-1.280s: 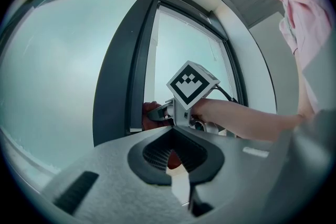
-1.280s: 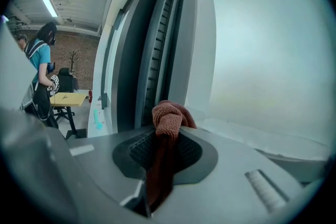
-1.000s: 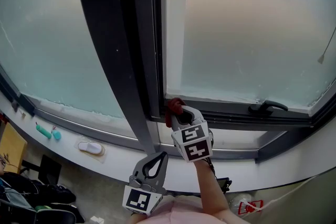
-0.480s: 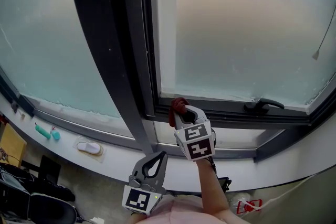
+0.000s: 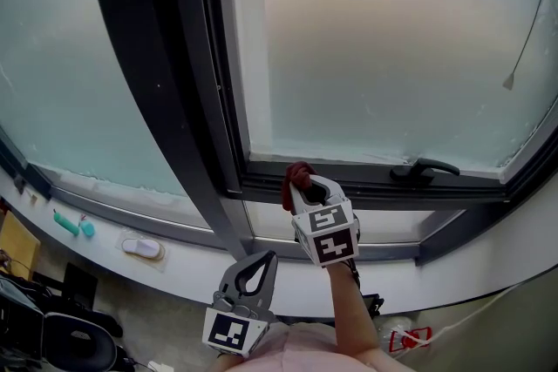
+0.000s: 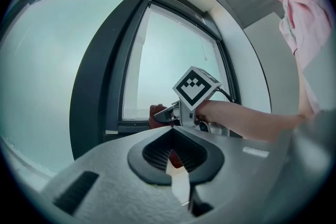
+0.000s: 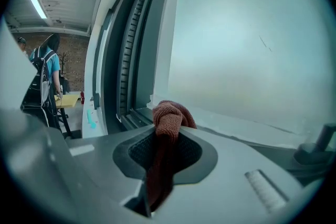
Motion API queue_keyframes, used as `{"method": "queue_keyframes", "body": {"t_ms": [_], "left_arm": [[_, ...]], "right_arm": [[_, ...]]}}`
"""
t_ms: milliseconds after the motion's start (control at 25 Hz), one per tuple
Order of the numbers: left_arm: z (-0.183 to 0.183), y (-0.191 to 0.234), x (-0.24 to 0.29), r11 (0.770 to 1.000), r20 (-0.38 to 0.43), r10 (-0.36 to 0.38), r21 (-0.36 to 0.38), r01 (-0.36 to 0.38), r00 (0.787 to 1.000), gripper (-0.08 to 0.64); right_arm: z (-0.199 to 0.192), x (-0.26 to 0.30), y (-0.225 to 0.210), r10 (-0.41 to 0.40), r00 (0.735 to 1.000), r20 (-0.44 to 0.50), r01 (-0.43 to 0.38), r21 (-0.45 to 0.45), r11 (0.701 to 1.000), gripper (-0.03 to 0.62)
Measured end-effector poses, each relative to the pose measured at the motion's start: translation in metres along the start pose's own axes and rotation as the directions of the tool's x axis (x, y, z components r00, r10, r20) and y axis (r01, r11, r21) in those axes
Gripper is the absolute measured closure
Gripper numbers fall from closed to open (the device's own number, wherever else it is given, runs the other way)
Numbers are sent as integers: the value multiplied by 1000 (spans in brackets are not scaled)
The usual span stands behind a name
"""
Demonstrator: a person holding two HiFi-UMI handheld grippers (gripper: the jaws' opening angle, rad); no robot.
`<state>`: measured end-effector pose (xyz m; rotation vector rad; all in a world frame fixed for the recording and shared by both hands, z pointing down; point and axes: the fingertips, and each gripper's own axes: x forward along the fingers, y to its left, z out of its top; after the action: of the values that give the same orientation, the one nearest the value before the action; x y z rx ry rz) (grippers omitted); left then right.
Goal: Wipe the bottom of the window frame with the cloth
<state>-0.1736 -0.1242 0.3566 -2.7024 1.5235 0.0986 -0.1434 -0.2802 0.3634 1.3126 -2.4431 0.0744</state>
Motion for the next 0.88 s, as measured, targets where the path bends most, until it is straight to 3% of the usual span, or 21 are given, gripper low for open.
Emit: {"method": "queue_keyframes", "body": {"t_ms": [880], "left_arm": [[-1, -29, 21, 1000, 9, -10, -13, 10, 1000, 560]], "right_arm": [[-10, -19, -28, 6, 1000, 18, -6, 15, 1000, 526]]}}
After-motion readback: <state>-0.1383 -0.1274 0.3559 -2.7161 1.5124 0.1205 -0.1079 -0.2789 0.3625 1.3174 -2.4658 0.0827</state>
